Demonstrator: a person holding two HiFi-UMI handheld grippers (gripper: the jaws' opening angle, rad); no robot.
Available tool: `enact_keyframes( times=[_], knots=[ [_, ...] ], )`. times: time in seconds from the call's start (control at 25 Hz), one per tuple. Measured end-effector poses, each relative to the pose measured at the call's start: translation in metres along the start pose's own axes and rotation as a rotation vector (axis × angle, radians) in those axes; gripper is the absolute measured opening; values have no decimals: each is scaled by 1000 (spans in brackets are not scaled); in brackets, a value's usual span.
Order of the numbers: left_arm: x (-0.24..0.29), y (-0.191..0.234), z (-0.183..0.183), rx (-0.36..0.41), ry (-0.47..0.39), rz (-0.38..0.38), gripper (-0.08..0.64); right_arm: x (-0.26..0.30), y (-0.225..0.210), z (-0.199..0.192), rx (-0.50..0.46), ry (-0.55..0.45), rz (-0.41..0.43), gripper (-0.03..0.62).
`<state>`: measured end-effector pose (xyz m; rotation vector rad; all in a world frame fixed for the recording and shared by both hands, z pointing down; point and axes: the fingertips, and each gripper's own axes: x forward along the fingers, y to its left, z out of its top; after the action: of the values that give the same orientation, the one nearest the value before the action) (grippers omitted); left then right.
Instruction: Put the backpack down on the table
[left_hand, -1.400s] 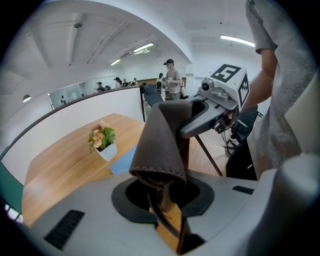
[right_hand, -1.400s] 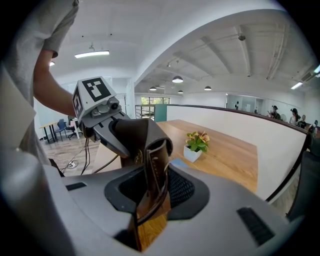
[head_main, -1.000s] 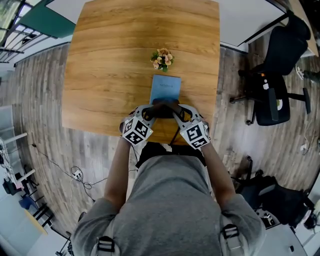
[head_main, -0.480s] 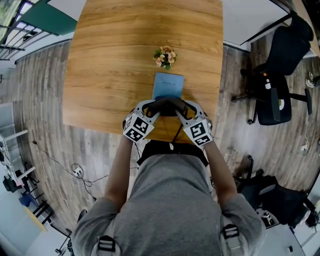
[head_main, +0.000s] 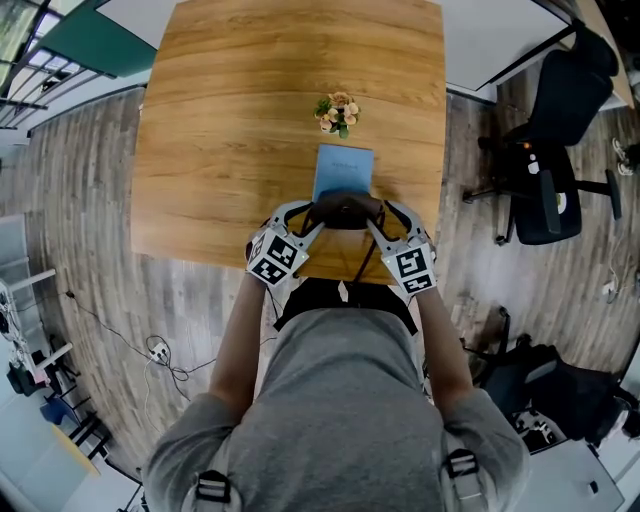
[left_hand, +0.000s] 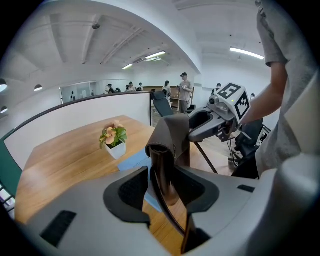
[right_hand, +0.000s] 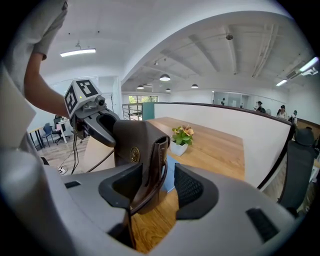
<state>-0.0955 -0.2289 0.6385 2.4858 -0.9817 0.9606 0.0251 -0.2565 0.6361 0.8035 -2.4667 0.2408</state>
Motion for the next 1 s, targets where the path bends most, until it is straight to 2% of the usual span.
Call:
enact_keyframes(
  times=[0.24, 0.44, 0.68, 1.0],
  knots=[
    [-15, 1, -11, 1, -6, -11, 169, -16, -1, 0, 22, 11, -69, 192],
    [-24, 3, -8, -17, -51, -26, 95, -32, 2, -7, 11, 30, -113, 149],
    [-32, 2, -7, 12, -64, -45, 48, -48, 13, -6, 8, 26, -156, 10],
    [-41, -9, -7, 35, -83, -82, 25, -54, 27, -1, -1, 13, -191, 5]
  ],
)
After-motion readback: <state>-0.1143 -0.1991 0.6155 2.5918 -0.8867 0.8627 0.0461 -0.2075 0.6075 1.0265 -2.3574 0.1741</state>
